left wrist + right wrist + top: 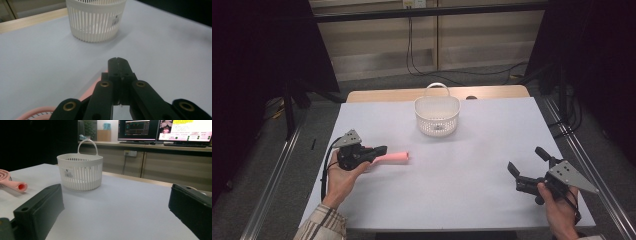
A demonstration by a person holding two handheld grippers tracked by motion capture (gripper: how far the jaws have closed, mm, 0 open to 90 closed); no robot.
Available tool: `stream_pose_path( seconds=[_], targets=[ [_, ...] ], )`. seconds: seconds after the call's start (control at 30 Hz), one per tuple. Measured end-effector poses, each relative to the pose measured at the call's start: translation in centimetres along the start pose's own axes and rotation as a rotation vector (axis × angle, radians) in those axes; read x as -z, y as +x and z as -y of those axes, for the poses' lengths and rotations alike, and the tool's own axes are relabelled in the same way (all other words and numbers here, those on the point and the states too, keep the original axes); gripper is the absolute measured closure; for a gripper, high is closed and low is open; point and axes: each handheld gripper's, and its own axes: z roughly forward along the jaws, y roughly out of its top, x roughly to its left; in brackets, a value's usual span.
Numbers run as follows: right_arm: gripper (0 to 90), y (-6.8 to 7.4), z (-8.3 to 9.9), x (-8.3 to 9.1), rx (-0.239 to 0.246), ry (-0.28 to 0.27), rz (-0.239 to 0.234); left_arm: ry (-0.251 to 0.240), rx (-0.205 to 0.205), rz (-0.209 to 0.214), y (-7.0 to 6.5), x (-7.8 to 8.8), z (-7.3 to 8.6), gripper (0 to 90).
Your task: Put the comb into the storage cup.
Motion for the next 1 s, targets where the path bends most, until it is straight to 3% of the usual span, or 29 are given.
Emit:
stream_pose_path(
  seconds=[0.1, 0.27, 0.4, 0.53, 1.0],
  targets=[
    [0.0, 0.0, 0.0, 0.0, 0.000, 0.000, -0.001, 0.053, -0.016, 0.024, 0.6, -0.5, -0.6, 90.0],
    [0.0, 0.0, 0.0, 0.0, 0.004, 0.001, -0.002, 0.136, -0.074, 0.003, 0.8, -1.4, -1.7, 90.0],
    [0.0, 0.0, 0.0, -0.1, 0.002, 0.002, -0.004, 0.185, -0.083, 0.011, 0.6, -2.0, -2.3, 90.0],
    [0.0, 0.0, 0.0, 0.0, 0.005, 0.001, -0.007, 0.230, -0.093, -0.003, 0.3, -2.9, -1.9, 90.0],
    [0.0, 0.1, 0.0, 0.1, 0.007, 0.005, -0.010, 0.318, -0.119, 0.017, 0.3, -3.2, -1.0, 90.0]
  ],
)
